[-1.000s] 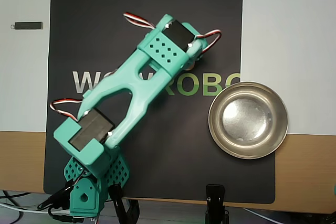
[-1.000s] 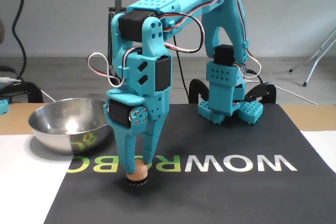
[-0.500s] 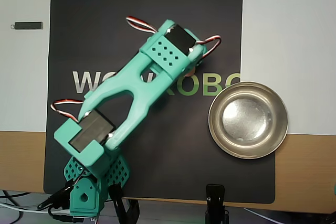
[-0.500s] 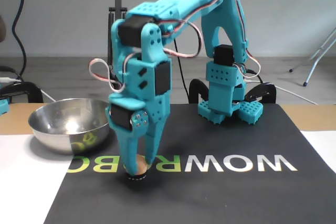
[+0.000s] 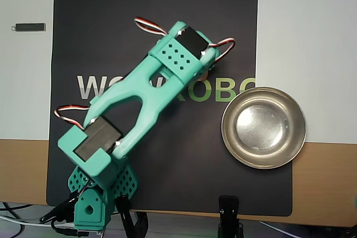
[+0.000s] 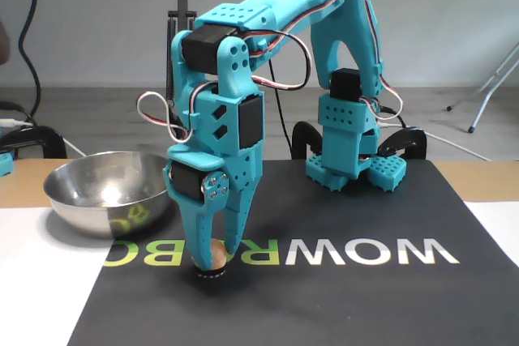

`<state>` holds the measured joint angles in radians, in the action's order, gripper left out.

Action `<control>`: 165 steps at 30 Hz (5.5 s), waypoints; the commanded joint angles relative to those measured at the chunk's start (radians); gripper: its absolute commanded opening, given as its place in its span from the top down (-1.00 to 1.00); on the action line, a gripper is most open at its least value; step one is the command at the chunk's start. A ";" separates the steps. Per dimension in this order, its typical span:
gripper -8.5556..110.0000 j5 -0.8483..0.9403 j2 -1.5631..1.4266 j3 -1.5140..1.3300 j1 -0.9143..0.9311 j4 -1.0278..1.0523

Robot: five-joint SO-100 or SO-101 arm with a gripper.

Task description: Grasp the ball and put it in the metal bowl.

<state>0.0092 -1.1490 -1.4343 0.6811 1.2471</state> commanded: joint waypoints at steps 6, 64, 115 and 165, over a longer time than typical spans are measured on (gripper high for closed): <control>0.13 -0.005 -0.057 -0.006 0.002 -0.003; -0.12 0.028 -0.126 -0.091 0.046 -0.003; 0.47 0.029 -0.124 -0.114 0.046 -0.003; 0.46 0.028 -0.342 0.066 0.046 0.187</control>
<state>0.0383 -1.4327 -1.4051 0.7240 1.4327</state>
